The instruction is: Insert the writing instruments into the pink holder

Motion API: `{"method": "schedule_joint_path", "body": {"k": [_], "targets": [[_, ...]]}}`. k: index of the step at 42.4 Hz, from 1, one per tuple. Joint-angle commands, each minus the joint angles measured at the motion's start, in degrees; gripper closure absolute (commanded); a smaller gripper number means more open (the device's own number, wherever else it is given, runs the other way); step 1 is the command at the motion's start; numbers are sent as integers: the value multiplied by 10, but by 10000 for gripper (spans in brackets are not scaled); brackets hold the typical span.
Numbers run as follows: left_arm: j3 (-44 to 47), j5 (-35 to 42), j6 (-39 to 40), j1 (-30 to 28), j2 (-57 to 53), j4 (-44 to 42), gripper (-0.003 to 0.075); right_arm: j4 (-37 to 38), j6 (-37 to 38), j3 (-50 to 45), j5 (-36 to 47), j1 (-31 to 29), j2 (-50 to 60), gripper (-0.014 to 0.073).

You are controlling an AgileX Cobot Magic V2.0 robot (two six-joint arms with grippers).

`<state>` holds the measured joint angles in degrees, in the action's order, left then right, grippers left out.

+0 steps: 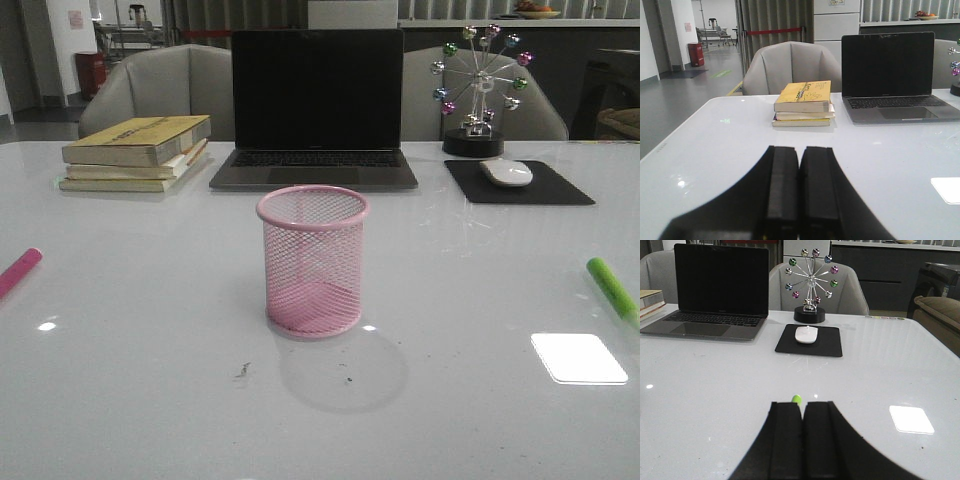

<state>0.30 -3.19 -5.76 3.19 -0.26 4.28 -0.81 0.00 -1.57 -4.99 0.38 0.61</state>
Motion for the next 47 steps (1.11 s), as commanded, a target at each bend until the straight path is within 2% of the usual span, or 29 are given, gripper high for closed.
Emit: {"method": "schedule_joint_path", "body": {"k": [1, 26, 34, 41, 47], "targets": [[2, 49, 4, -2, -11, 5, 629, -1, -6, 2, 55, -3, 11, 536], [2, 49, 4, -2, -11, 5, 629, -1, -6, 2, 55, -3, 11, 536], [-2, 85, 4, -2, -11, 5, 629, -9, -5, 12, 99, -3, 11, 536], [-83, 76, 4, -1, -9, 5, 629, -10, -5, 106, 61, -3, 10, 536], [-199, 16, 4, -1, 14, 6, 629, -10, -5, 212, -14, -3, -22, 536]]}}
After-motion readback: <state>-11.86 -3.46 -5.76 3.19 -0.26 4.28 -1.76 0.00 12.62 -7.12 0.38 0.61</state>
